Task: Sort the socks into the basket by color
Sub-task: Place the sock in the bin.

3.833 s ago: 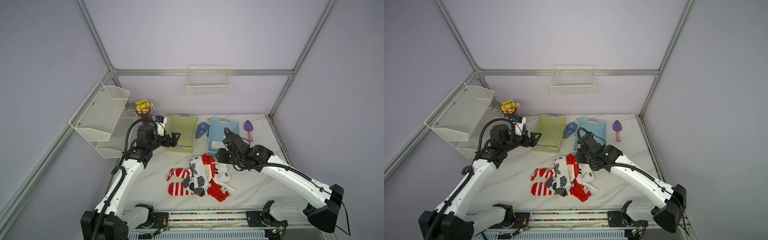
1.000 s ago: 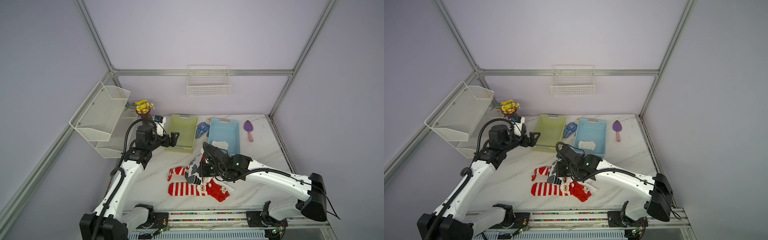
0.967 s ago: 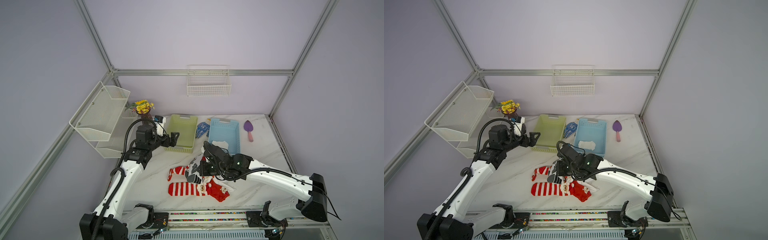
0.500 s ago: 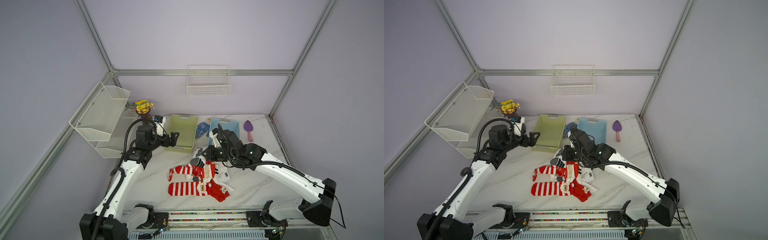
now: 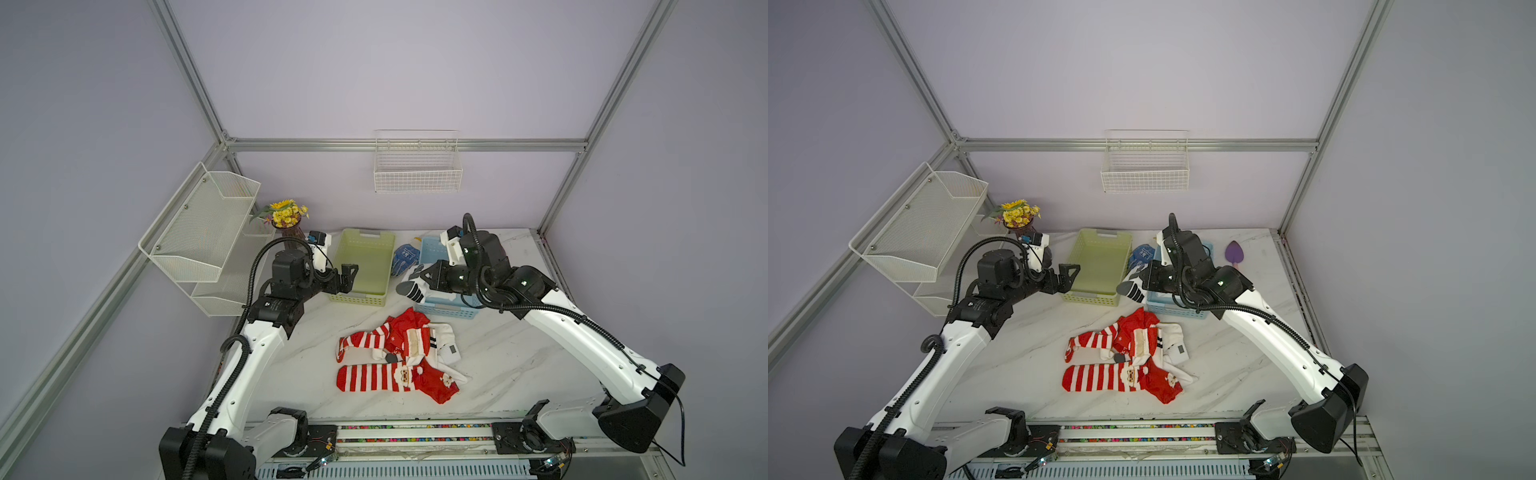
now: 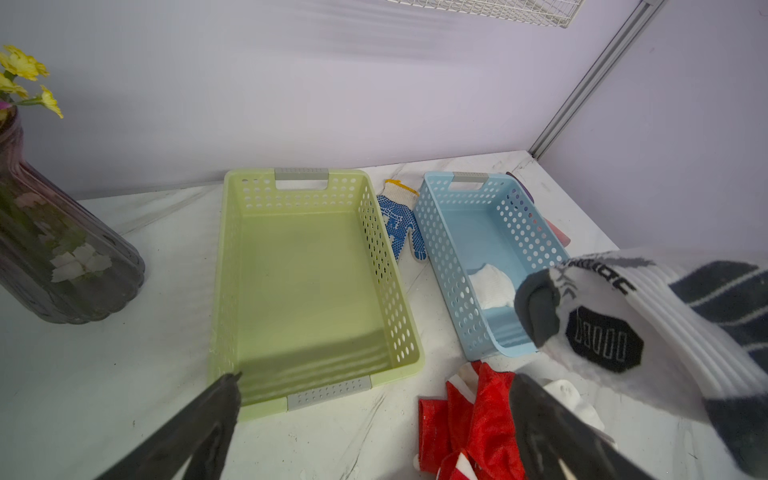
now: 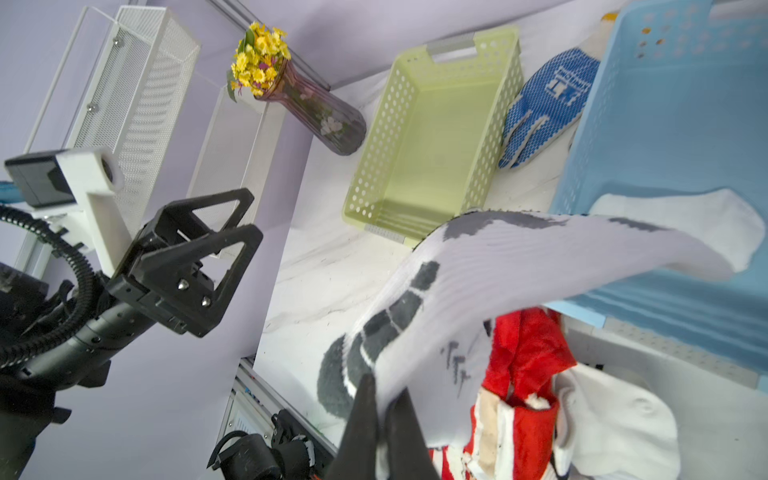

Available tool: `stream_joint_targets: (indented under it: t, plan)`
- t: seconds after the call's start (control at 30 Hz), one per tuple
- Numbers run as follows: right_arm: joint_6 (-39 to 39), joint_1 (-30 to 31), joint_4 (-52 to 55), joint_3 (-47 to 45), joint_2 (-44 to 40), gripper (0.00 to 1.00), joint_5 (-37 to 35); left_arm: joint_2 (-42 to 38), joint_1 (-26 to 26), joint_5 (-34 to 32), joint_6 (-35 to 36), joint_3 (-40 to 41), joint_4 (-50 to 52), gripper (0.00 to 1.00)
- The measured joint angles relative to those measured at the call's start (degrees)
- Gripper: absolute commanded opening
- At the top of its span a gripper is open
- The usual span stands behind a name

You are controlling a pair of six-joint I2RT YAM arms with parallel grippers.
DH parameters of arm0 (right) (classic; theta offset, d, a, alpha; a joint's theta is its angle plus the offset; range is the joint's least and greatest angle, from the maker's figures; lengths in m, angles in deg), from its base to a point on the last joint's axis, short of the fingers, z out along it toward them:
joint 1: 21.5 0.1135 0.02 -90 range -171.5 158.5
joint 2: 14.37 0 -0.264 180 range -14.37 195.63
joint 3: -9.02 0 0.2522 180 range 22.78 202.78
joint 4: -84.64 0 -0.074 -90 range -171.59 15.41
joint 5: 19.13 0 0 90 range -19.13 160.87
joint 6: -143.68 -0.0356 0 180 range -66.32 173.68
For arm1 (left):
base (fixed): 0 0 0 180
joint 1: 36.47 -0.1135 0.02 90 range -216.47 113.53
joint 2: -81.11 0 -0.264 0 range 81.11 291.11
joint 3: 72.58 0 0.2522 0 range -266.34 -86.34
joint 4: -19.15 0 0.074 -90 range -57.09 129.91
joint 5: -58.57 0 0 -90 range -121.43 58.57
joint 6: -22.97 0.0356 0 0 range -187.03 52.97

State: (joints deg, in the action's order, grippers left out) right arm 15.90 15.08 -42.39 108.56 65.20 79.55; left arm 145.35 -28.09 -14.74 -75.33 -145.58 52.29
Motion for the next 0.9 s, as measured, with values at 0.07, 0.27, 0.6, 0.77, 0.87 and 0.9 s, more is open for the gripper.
stream_joint_targets:
  t: [0.07, 0.27, 0.6, 0.77, 0.87, 0.9]
  plan:
    - [1.2, -2.4, 0.1, 1.1, 1.3, 0.07, 0.3, 0.0, 0.0, 0.0, 0.0, 0.0, 0.0, 1.0]
    - [4.4, -9.0, 0.5, 3.5, 5.6, 0.06, 1.9, 0.0, 0.0, 0.0, 0.1, 0.0, 0.0, 1.0]
    - [7.8, -17.2, -0.5, 6.7, 11.9, 0.06, 5.1, 0.0, 0.0, 0.0, 0.4, 0.0, 0.0, 1.0]
    - [8.5, -19.0, -2.0, 7.0, 16.0, 0.05, 6.6, 0.0, 0.0, 0.0, 0.4, 0.0, 0.0, 1.0]
    - [8.5, -19.5, -3.2, 7.0, 18.6, 0.05, 7.5, 0.0, 0.0, 0.0, 0.4, 0.0, 0.0, 1.0]
    - [8.5, -19.6, -3.6, 7.1, 19.3, 0.05, 7.7, 0.0, 0.0, 0.0, 0.4, 0.0, 0.0, 1.0]
